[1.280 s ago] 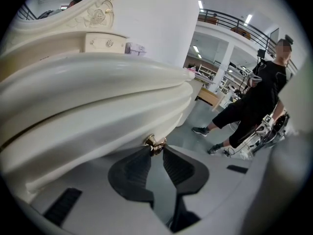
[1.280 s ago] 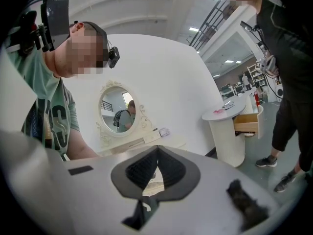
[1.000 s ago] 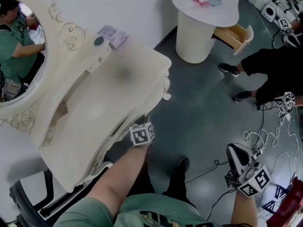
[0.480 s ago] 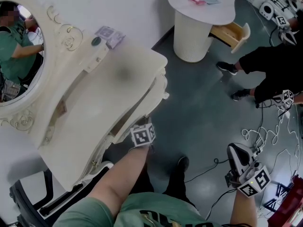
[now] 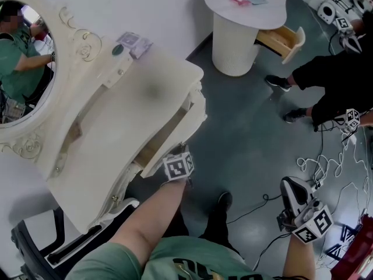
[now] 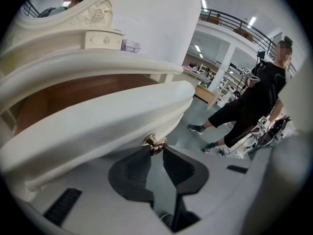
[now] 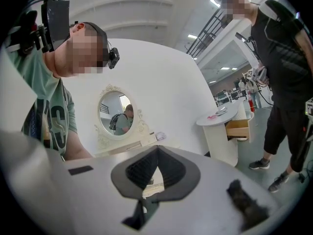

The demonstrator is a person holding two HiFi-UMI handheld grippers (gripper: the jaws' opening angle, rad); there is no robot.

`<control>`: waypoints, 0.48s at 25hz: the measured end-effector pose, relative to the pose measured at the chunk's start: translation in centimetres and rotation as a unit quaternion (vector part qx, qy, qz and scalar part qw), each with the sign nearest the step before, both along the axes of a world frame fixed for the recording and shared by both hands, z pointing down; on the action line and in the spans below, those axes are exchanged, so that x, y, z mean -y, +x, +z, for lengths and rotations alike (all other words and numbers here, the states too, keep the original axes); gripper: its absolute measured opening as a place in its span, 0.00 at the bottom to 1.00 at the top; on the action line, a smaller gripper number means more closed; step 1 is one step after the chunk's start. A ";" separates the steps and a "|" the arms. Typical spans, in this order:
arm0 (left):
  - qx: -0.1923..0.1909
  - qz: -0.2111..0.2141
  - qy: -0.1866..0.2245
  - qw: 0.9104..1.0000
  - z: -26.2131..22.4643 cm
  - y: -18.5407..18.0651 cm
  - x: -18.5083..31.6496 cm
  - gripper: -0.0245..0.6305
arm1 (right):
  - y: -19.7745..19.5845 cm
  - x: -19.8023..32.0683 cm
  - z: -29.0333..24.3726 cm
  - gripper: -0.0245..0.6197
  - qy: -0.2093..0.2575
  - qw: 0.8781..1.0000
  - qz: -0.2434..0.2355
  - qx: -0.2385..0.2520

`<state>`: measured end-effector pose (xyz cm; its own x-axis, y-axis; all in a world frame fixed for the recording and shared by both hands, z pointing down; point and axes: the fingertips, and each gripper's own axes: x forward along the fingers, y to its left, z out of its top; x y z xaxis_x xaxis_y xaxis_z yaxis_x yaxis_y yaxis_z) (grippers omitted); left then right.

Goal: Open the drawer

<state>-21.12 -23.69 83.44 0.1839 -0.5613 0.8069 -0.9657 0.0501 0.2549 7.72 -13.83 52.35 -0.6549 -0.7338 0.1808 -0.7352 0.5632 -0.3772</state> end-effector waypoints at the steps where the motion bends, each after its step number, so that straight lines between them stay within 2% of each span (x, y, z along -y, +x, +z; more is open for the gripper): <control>1: 0.001 0.000 0.000 1.000 -0.1 0.1 -0.1 0.16 | 0.1 -0.1 0.0 0.06 0.000 1.000 0.001 0.000; 12: 0.002 0.004 0.001 1.000 -0.4 1.6 -1.1 0.16 | 1.0 -1.4 -0.3 0.06 0.003 1.000 0.005 0.002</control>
